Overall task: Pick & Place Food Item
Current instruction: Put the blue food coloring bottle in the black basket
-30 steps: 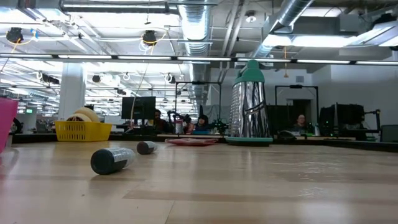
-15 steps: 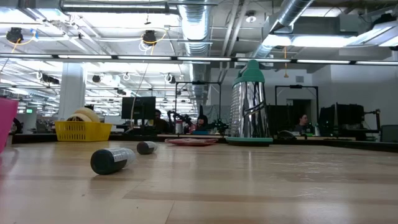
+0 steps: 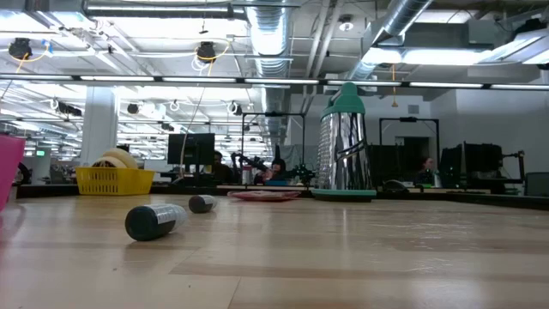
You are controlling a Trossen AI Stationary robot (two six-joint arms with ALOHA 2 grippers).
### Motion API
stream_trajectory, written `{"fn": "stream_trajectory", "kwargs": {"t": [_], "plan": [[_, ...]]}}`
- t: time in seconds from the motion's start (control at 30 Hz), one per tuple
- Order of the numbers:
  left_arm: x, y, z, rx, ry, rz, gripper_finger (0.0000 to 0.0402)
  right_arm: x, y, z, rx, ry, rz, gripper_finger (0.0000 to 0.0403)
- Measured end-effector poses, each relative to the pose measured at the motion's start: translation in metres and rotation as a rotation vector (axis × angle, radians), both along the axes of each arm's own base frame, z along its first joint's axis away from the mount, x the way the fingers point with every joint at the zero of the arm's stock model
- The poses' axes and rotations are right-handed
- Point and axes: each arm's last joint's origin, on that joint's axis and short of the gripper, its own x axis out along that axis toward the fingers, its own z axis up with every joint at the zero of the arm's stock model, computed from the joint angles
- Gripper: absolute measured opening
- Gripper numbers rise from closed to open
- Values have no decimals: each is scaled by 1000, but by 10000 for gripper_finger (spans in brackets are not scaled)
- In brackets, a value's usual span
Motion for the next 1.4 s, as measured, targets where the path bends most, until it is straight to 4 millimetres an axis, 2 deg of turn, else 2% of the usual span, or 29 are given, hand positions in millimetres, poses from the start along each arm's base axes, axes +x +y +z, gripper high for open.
{"fn": "stream_trajectory", "kwargs": {"t": [0.17,0.3,0.37,0.5,0.6,0.77,0.9,1.07,1.17,1.4], "plan": [[0,0,-1,3,5,0,186,23,-20,13,-49,-50,-6,199],[0,0,-1,28,8,-2,186,46,-46,25,-116,-113,-52,191],[0,0,-1,29,10,-11,186,61,-58,31,-128,-197,-97,186],[-1,-3,-4,40,34,-55,186,105,-78,37,-121,-494,-180,178],[-5,-8,-8,83,81,-86,186,146,-89,38,-57,-686,-188,172],[-21,-13,-13,136,167,-131,186,213,-113,23,47,-885,-216,165],[-37,-14,-11,162,198,-143,186,251,-130,7,118,-903,-311,155],[-59,-9,-6,185,224,-171,186,297,-125,11,134,-931,-305,146],[-72,-2,-10,211,300,-178,186,318,-120,14,102,-887,-287,145],[-85,7,-25,259,487,-156,186,347,-110,18,69,-734,-300,160]]}}
